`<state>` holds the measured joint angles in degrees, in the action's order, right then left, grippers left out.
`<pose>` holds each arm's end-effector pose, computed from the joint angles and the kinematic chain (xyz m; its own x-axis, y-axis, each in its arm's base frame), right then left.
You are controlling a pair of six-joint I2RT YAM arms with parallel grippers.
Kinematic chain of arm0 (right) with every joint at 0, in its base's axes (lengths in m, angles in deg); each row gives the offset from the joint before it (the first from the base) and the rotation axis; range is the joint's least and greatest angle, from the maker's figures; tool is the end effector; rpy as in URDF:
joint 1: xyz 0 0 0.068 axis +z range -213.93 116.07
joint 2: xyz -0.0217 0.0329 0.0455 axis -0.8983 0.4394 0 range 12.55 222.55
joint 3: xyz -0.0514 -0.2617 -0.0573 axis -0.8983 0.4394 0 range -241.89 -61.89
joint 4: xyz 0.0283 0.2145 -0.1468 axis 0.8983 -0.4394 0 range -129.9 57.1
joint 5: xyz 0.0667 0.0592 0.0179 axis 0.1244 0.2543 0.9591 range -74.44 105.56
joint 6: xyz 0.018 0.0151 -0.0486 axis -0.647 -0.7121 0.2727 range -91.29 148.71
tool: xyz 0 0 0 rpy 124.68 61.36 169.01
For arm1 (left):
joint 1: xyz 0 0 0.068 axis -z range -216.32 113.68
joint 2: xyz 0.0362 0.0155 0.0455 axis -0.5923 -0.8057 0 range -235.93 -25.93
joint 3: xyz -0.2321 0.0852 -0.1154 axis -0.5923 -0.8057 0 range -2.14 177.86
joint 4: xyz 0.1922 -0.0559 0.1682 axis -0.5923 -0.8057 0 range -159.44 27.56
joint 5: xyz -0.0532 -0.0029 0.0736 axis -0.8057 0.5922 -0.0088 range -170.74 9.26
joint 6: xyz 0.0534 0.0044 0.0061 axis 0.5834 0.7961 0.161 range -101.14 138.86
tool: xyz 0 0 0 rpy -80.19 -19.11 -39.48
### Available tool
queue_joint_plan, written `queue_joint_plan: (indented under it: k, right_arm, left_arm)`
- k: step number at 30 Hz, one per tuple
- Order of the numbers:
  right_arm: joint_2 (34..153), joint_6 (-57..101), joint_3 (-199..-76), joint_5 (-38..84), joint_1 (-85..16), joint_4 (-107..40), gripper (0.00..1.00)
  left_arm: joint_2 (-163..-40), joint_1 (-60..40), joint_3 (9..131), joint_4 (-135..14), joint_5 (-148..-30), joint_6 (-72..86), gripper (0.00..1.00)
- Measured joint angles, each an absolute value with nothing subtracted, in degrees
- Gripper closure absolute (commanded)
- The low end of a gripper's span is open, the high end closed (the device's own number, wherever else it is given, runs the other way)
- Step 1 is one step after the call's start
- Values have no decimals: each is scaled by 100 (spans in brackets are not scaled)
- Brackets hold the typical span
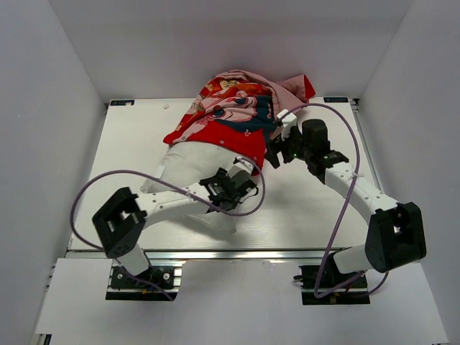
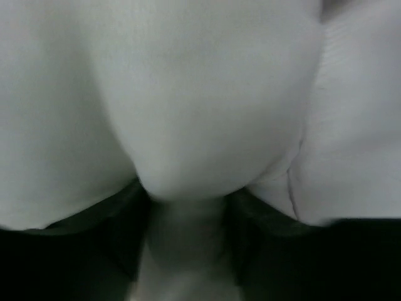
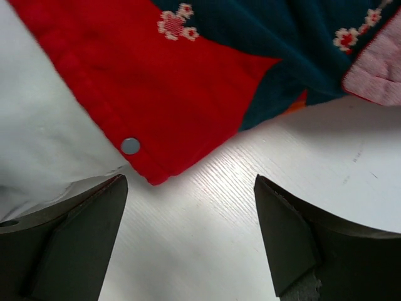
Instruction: Put the pillow into the pillowcase
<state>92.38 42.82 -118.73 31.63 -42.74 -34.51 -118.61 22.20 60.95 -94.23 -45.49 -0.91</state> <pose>0.2956 0.1253 0.2877 -0.2346 -0.3422 -0.9099 -0.6591 0.7440 -0.1099 0.1870 -0.2659 0.2179 -0.6182 0.4806 -0.6220 0.3646 0.8764 0.3148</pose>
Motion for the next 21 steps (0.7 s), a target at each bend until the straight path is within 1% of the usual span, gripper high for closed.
queue_joint_plan:
  k: [1,2,4,9,13,17,20,21]
  right_arm:
    - [9258,4280,-11873,3259,-4265,-3431,13]
    - [9286,4280,-11871,3347,-4257,-3414,13]
    - [9371,4271,-11869,3480,-4206,-3363,12]
    - [9618,4267,-11866,3544,-4036,-3280,11]
    - [9813,4275,-11866,3506,-3872,-3228,11]
    - [10256,4273,-11932,3367,-3728,-3143,11]
    - [10739,4273,-12157,3109,-3666,-3138,19]
    - [10895,4269,-12260,2993,-3662,-3143,29]
  left_arm:
    - [-12042,2216,6169,-9449,-4374,-113,72]
    - [-12204,2203,6248,-9464,-4226,-143,83]
    - [-12373,2161,6331,-9477,-4055,-169,100]
    - [-12235,2041,6394,-9504,-4121,-209,100]
    - [-11966,1938,6414,-9506,-4416,-266,100]
    - [-11691,1818,6471,-9560,-4713,-349,100]
    - [-11522,1742,6538,-9593,-4899,-401,100]
    - [-11450,1724,6549,-9593,-4958,-414,100]
